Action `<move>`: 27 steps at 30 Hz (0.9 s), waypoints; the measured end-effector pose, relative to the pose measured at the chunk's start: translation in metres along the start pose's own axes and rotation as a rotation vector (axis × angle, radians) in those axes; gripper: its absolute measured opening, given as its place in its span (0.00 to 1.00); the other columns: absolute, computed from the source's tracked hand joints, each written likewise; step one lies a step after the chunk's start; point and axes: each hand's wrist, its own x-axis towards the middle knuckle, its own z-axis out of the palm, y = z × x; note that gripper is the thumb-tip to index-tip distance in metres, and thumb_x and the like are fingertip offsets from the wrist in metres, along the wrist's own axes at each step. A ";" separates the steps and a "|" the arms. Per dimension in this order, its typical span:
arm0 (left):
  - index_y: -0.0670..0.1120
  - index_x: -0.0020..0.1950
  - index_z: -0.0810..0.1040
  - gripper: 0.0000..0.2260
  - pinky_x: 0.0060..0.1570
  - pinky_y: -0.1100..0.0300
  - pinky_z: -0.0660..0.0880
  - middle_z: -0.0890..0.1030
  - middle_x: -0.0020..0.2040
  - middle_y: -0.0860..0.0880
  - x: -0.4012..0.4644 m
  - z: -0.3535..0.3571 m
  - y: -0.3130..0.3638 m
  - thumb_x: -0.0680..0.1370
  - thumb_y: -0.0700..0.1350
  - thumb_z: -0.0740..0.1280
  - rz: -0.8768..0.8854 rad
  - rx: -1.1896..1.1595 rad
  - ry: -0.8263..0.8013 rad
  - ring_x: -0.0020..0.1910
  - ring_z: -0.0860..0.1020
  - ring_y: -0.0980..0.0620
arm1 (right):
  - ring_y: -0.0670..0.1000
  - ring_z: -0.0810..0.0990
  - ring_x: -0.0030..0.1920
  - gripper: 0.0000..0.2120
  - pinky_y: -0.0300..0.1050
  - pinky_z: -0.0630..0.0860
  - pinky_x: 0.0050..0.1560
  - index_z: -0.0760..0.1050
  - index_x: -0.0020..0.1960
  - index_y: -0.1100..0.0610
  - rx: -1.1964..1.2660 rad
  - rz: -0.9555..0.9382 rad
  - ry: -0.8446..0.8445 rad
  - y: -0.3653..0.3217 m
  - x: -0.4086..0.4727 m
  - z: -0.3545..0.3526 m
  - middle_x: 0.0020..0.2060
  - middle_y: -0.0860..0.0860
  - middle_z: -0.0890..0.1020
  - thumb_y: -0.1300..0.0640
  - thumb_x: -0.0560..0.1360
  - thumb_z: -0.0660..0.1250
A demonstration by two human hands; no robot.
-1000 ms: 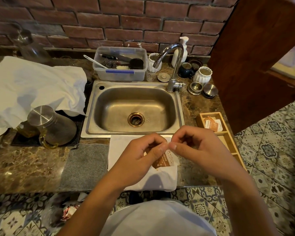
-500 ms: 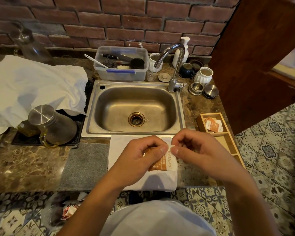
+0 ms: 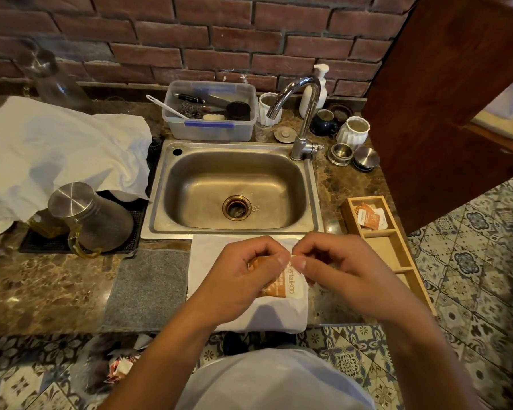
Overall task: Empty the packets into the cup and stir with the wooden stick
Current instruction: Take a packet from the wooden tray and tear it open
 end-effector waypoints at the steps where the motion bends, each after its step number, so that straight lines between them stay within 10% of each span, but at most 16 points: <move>1: 0.42 0.45 0.83 0.08 0.37 0.65 0.73 0.80 0.35 0.53 0.000 0.001 0.000 0.77 0.47 0.69 -0.003 -0.004 0.005 0.35 0.77 0.57 | 0.53 0.83 0.42 0.10 0.48 0.79 0.41 0.82 0.52 0.53 -0.004 -0.011 0.010 0.000 0.000 0.000 0.41 0.49 0.84 0.49 0.80 0.66; 15: 0.42 0.42 0.82 0.09 0.34 0.67 0.73 0.78 0.33 0.50 0.004 0.012 0.008 0.80 0.37 0.67 -0.079 -0.106 0.125 0.32 0.75 0.57 | 0.50 0.80 0.37 0.09 0.41 0.74 0.35 0.80 0.49 0.52 -0.186 -0.088 0.181 0.003 0.000 0.008 0.36 0.45 0.81 0.48 0.80 0.65; 27: 0.45 0.40 0.84 0.08 0.32 0.70 0.70 0.79 0.30 0.54 0.003 0.008 0.011 0.79 0.41 0.70 -0.103 -0.108 0.052 0.29 0.74 0.60 | 0.50 0.76 0.32 0.13 0.45 0.73 0.35 0.79 0.45 0.57 0.149 0.008 0.088 0.006 -0.005 0.002 0.33 0.54 0.78 0.47 0.78 0.67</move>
